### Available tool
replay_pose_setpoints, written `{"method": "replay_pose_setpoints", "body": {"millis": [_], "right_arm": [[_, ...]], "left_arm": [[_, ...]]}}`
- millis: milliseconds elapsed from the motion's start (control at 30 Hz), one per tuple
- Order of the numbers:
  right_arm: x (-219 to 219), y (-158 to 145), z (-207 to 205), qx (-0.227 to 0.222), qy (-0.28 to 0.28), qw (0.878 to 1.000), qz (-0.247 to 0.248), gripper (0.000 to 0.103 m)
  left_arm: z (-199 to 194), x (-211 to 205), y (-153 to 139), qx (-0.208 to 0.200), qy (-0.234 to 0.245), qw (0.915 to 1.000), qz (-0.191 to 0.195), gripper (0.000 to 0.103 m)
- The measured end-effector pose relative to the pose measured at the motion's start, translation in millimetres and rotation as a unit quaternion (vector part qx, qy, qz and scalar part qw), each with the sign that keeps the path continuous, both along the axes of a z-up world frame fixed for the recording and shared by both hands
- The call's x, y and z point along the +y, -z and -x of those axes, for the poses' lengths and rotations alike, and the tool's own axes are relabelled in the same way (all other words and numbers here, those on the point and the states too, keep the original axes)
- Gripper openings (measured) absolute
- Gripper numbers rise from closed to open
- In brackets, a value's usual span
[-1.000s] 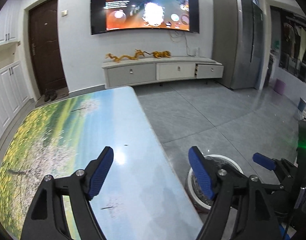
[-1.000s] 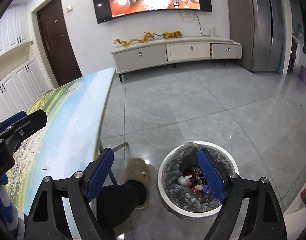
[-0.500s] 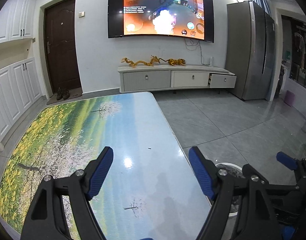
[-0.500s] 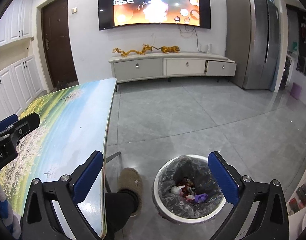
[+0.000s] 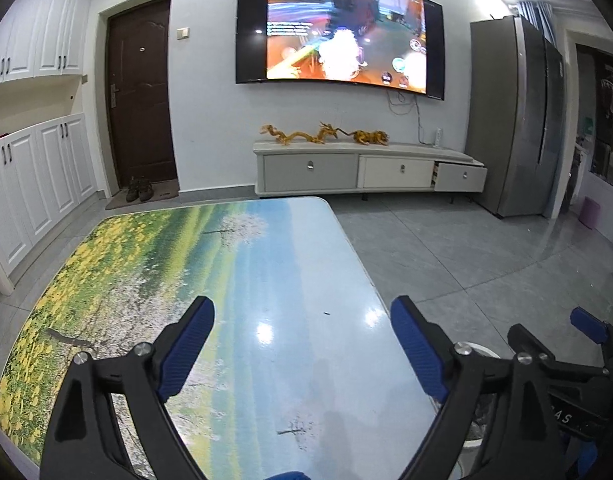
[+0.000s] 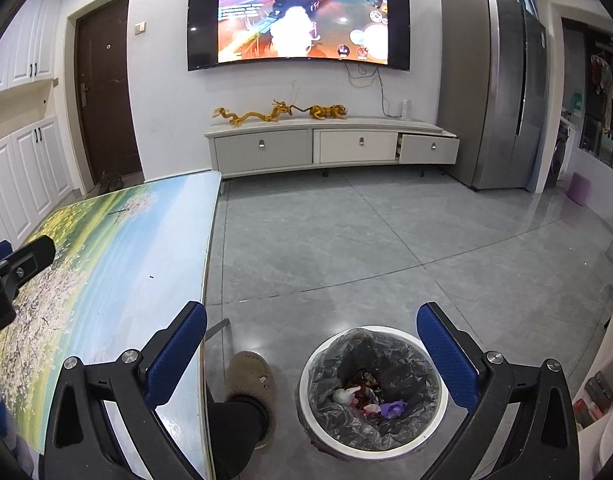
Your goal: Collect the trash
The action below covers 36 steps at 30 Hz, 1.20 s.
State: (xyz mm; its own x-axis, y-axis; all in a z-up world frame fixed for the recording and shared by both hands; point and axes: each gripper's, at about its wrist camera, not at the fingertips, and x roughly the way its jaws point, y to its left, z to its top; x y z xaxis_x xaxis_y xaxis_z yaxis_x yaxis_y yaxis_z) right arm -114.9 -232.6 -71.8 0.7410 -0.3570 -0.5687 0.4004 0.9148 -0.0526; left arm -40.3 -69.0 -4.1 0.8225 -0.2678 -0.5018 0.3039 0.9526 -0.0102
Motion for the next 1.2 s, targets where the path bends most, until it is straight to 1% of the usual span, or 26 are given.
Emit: {"method": "replay_pose_setpoints", "body": {"millis": [200, 467, 733, 967, 1200], "right_arm": [[1.8, -2.8, -1.7, -0.006, 0.008, 1.000, 0.005, 0.103], [2.4, -1.6, 3.2, -0.009, 0.014, 1.000, 0.007, 0.103], [-2.2, -3.6, 10.5, -0.013, 0.018, 1.000, 0.009, 0.103], [-10.6, 2.9, 14.2, -0.008, 0.021, 1.000, -0.002, 0.103], [-17.2, 5.5, 16.0, -0.010, 0.025, 1.000, -0.002, 0.103]], "left_arm": [[-3.1, 16.0, -4.2, -0.005, -0.017, 0.9998, 0.011, 0.090], [-1.2, 20.8, -1.7, 0.003, -0.017, 0.9998, 0.010, 0.090], [4.5, 13.2, -2.8, 0.000, -0.010, 0.9999, 0.003, 0.090], [7.6, 4.7, -1.2, 0.002, -0.006, 1.0000, -0.007, 0.090], [9.7, -1.8, -2.3, -0.007, -0.005, 0.9998, -0.017, 0.090]]}}
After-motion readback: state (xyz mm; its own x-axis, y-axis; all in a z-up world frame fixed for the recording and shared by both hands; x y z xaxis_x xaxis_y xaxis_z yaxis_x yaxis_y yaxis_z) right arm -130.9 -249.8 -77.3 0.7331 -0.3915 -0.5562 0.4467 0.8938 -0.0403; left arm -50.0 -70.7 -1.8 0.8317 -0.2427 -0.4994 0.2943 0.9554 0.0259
